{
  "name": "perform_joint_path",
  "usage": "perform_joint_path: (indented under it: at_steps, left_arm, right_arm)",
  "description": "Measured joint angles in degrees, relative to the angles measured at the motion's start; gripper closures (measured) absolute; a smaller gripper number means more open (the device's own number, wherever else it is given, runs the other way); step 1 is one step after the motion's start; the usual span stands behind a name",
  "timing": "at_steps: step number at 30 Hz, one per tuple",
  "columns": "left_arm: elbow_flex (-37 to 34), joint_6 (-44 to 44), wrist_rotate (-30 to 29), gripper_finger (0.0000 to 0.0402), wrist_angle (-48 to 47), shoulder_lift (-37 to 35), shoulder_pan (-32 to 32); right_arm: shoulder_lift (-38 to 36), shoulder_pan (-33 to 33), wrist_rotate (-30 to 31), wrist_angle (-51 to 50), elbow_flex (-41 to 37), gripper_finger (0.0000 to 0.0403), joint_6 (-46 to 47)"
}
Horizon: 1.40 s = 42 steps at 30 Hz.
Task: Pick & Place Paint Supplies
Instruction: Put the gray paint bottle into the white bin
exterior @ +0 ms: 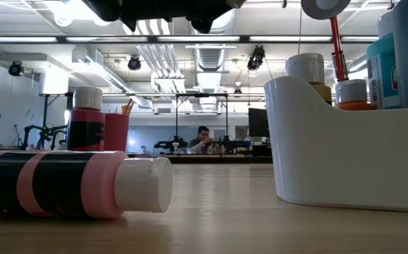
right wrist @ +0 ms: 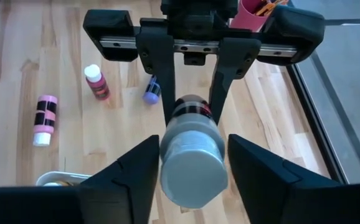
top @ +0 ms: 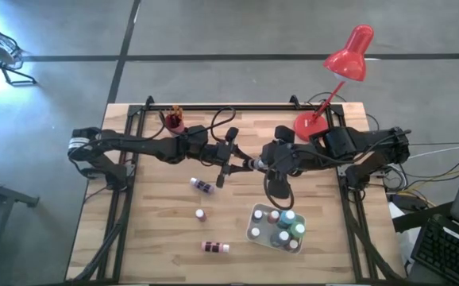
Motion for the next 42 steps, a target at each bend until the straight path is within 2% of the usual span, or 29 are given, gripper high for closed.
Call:
perform_joint_path:
  at_steps: [7, 14, 19, 23, 27, 30, 32, 38, 42]
  left_arm:
    - [0.0, 0.1, -0.1, 0.0282, 0.0, 0.0, 0.0]
    - [-0.1, 0.1, -0.2, 0.0274, -0.4, 0.0, 0.0]
    - [1.6, -0.2, -1.9, 0.0166, -9.3, -1.0, 0.2]
    - [3.7, 1.9, -11.0, 0.0084, -22.4, -3.6, 0.4]
    - [3.6, 2.4, -20.1, 0.0040, -28.2, -7.9, 0.6]
    - [1.0, 1.7, -23.8, 0.0032, -28.5, -11.2, 1.0]
    - [-1.1, 0.3, -24.2, 0.0031, -27.8, -13.2, 1.5]
    - [-7.3, -4.1, -24.6, 0.0033, -18.8, -17.1, 2.2]
    - [-8.9, -4.6, -24.5, 0.0033, -17.1, -18.6, 2.2]
  right_arm:
    - [0.0, 0.0, -0.2, -0.4, 0.0, 0.0282, 0.2]
    - [0.0, 0.0, -0.2, -1.3, 0.1, 0.0282, 0.4]
    - [-0.3, 0.0, -0.6, -5.6, 0.5, 0.0282, 2.9]
    - [-0.8, -0.1, -2.5, -9.4, 1.3, 0.0282, 6.8]
    - [-0.3, 0.3, -11.1, -10.0, 1.2, 0.0282, 10.8]
    - [0.8, 1.6, -16.0, -10.3, 1.1, 0.0282, 13.5]
    - [2.1, 2.8, -17.9, -10.5, 1.0, 0.0282, 14.2]
    - [5.9, 6.6, -20.1, -10.8, 1.0, 0.0282, 17.2]
    - [8.1, 8.9, -20.8, -10.8, 1.0, 0.0282, 20.4]
